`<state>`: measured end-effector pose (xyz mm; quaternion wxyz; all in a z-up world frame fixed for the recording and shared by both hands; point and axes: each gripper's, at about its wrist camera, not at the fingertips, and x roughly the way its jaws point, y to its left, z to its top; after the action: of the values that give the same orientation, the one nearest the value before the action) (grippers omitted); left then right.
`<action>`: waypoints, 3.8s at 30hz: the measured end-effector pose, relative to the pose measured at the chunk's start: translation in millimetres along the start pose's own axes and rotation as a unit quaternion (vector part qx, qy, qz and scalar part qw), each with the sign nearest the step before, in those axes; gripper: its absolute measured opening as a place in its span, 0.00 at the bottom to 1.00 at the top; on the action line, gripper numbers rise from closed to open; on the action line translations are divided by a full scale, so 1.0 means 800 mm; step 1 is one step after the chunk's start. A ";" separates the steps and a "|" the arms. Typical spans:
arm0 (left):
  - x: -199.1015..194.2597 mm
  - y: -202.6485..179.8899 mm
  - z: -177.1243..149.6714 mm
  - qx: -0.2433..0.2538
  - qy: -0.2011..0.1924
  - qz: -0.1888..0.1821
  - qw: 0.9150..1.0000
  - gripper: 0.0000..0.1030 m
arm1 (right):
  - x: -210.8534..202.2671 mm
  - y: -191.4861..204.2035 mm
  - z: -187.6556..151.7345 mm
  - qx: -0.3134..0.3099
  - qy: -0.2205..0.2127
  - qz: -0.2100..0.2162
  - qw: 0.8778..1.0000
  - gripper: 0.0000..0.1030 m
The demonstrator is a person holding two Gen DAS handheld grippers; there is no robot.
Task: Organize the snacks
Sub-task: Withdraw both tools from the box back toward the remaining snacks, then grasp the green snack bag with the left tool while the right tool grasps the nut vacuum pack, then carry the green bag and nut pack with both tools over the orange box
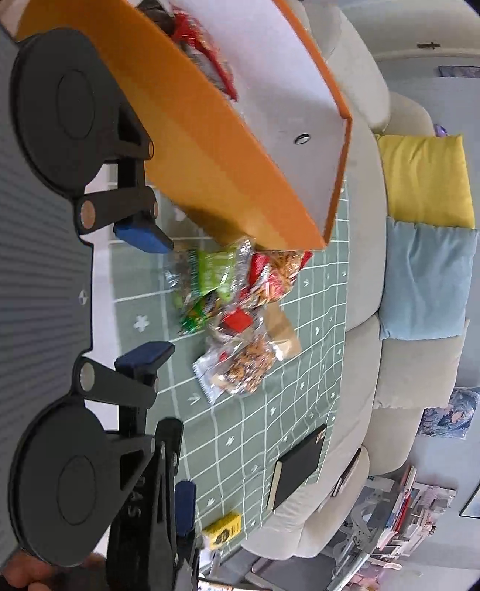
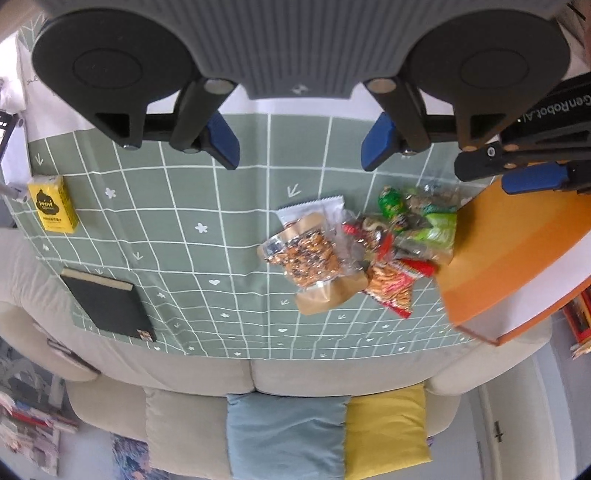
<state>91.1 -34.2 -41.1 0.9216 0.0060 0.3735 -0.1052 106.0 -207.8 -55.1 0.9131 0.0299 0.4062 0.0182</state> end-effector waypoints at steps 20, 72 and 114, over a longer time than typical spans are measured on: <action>0.086 0.022 0.043 -0.036 0.045 0.015 0.998 0.57 | 0.067 0.020 0.038 -0.089 -0.013 0.005 0.996 0.58; 0.052 0.015 0.039 -0.069 0.095 0.025 0.993 0.36 | 0.099 -0.020 0.076 -0.066 0.041 0.067 0.995 0.62; -0.127 0.201 0.089 -0.153 0.025 0.085 0.984 0.36 | -0.056 0.232 0.116 -0.248 -0.079 0.236 0.936 0.60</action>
<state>101.1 136.0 69.0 0.9076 -0.1003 0.4064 0.0323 143.2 -29.0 53.2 0.8902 -0.1010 0.2962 0.3310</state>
